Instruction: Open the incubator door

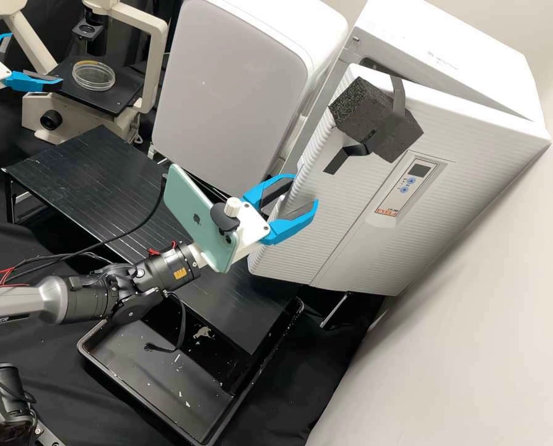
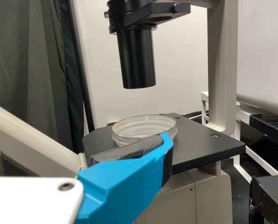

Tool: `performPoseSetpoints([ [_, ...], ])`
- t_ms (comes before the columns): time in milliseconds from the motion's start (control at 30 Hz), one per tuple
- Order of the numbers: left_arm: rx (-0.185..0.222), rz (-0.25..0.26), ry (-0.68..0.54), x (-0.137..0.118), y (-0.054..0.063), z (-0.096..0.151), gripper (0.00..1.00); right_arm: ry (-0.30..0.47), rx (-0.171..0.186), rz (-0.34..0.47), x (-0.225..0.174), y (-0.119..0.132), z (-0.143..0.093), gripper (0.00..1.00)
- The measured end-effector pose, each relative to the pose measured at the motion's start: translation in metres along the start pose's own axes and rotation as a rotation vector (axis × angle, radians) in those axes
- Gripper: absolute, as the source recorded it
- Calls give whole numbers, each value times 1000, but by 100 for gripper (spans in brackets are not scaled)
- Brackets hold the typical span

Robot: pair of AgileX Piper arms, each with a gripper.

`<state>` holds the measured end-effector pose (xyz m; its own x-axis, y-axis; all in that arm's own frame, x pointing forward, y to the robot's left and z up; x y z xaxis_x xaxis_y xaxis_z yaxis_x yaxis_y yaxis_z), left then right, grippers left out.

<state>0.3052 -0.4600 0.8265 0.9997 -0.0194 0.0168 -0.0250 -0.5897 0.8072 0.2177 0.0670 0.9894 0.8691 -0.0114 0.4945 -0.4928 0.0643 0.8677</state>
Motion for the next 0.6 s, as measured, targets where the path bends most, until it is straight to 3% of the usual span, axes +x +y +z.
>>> performPoseSetpoints([
  [133,0,-3,0,0,-1,0,100,-31,-42,38,-7,5,3,100],
  [300,0,-5,1,0,-1,0,100,-81,-54,82,-17,9,9,100],
  [500,0,-5,1,0,-1,0,100,-150,-9,149,-31,15,15,100],
  [600,0,-5,1,0,-1,0,100,-178,-23,180,-33,17,18,100],
])
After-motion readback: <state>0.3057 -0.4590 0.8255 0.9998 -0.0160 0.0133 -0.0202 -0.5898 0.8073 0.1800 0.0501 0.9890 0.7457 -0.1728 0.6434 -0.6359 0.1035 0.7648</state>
